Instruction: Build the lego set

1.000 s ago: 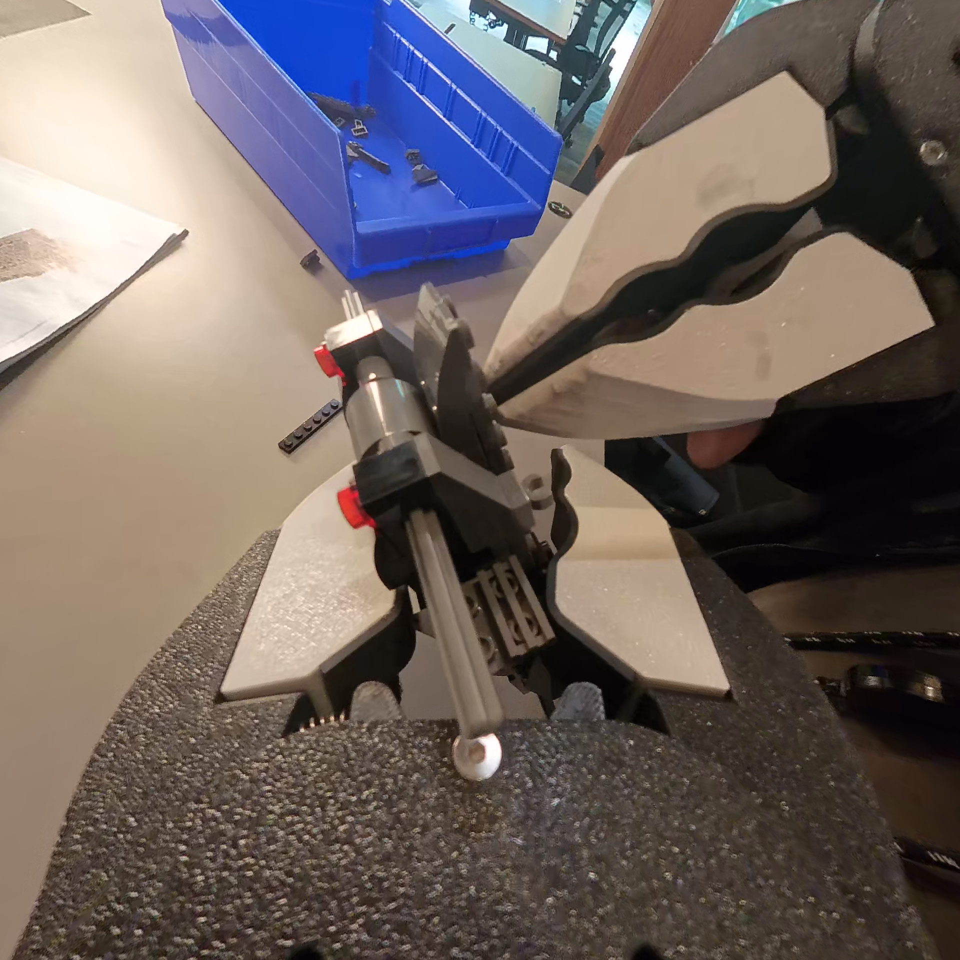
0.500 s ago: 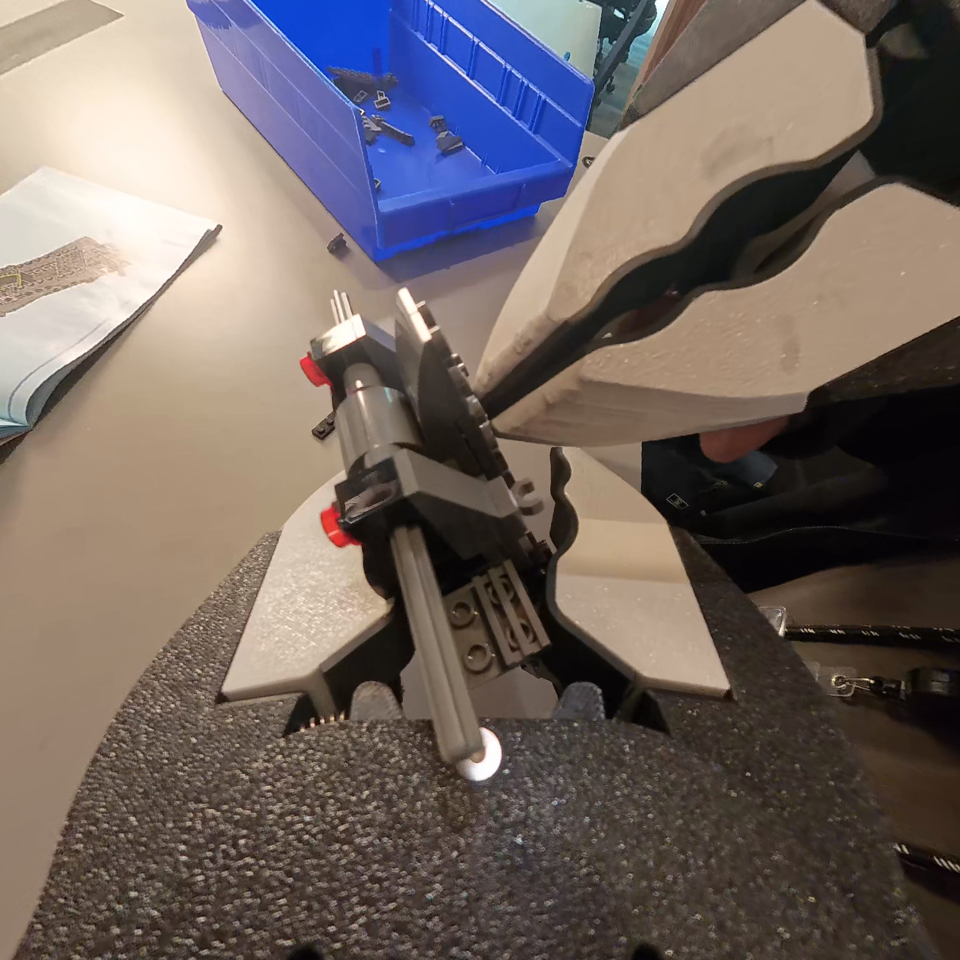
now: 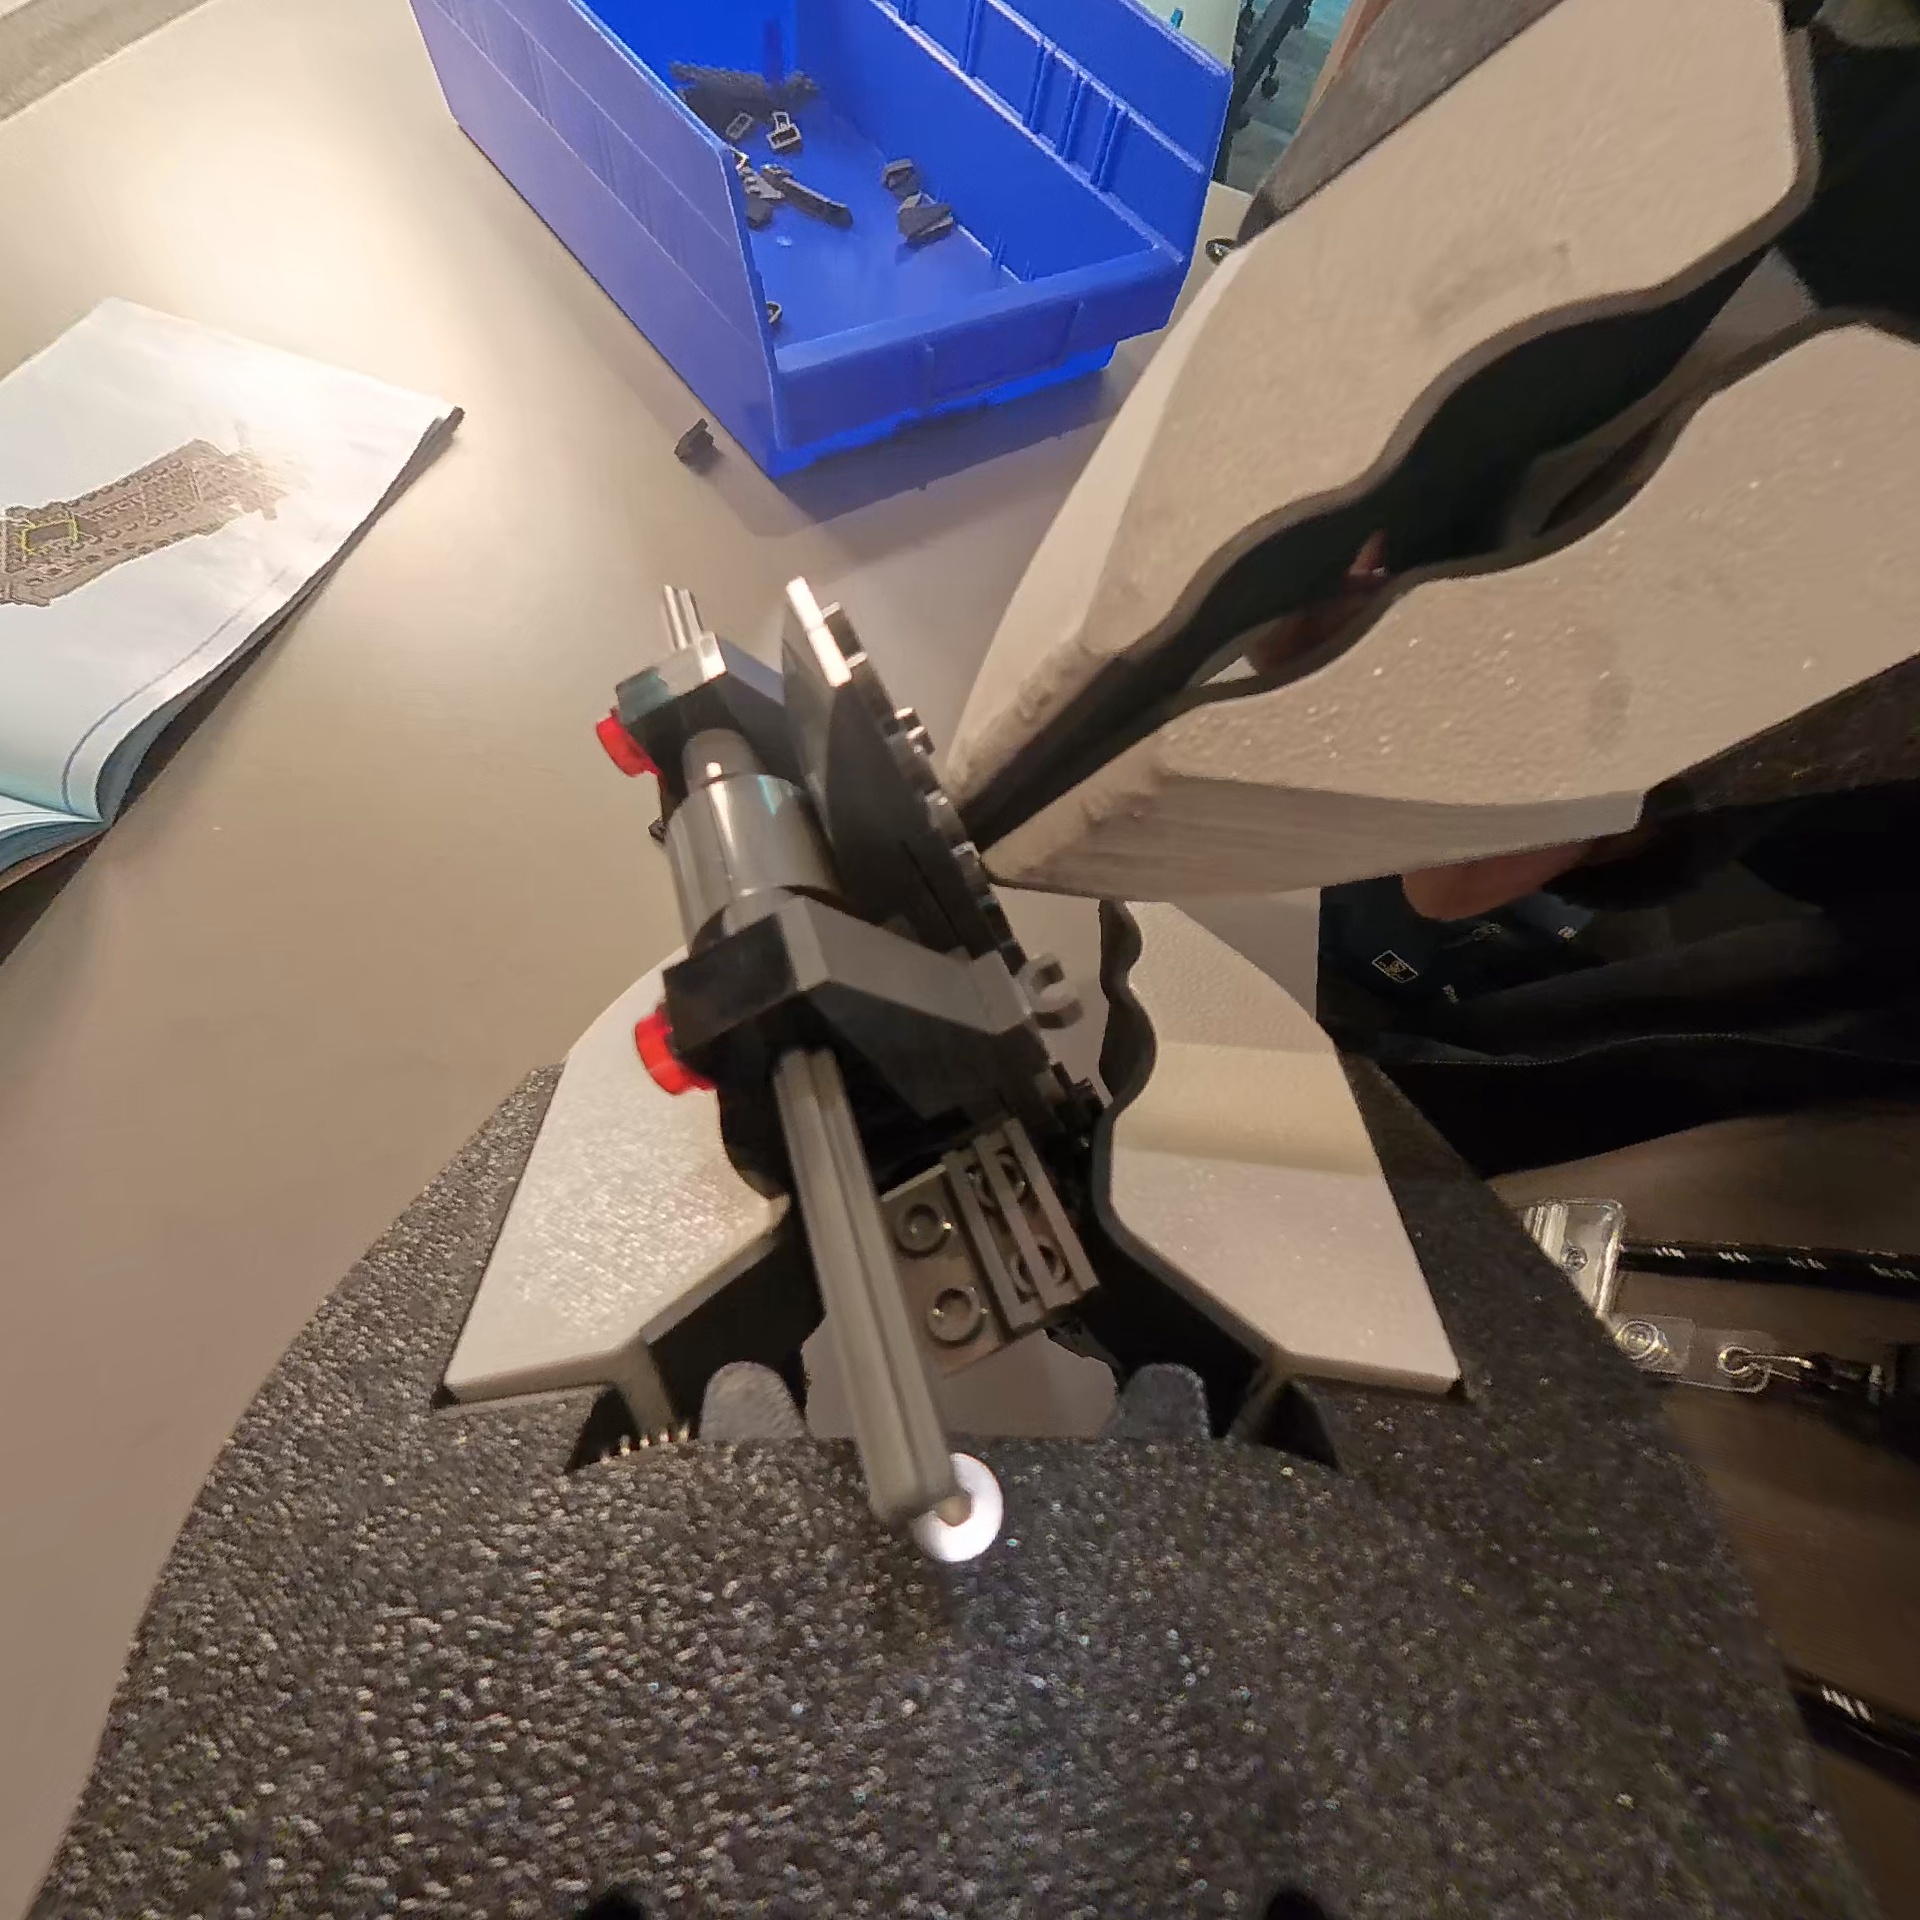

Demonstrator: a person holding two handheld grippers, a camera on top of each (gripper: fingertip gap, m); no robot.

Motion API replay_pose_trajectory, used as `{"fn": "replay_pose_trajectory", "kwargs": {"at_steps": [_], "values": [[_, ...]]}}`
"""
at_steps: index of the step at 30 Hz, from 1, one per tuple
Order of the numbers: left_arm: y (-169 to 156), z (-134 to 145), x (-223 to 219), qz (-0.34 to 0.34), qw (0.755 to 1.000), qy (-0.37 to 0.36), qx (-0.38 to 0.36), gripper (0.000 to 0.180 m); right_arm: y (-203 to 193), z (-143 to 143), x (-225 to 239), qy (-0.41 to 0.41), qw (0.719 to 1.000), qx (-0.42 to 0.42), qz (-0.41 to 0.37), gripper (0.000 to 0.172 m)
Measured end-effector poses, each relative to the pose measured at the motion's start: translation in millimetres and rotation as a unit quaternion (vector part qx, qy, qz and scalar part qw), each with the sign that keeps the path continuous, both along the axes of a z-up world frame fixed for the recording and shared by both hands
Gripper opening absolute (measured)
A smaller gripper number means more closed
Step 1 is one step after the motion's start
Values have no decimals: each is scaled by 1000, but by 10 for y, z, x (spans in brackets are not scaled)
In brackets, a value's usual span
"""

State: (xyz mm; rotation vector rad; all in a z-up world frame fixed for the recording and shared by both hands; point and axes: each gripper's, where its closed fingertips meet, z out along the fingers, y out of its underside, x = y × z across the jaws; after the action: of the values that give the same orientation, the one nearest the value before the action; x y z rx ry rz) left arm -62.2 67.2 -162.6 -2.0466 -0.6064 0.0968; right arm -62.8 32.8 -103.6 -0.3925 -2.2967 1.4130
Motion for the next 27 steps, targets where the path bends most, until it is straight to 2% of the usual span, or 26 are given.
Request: {"fn": "replay_pose_trajectory", "kwargs": {"at_steps": [14, 19, 23, 27], "values": [[0, -16, 15, 2, 1000, -1, 5, 56, -10, -16, 12, -8, 1000, -13, -3, 0], [50, 27, 35, -9, 997, -26, 77, 56, -5, -7, -11, -9, 1000, -6, -19, 0], [36, 23, 39, -1, 996, -22, 84, 56, 50, 97, -37, 3, 999, -34, -39, 0], [64, 42, 70, -1, 997, -13, 81, 56, 50, 18, -38, -2, 999, -22, -44, 0]]}}
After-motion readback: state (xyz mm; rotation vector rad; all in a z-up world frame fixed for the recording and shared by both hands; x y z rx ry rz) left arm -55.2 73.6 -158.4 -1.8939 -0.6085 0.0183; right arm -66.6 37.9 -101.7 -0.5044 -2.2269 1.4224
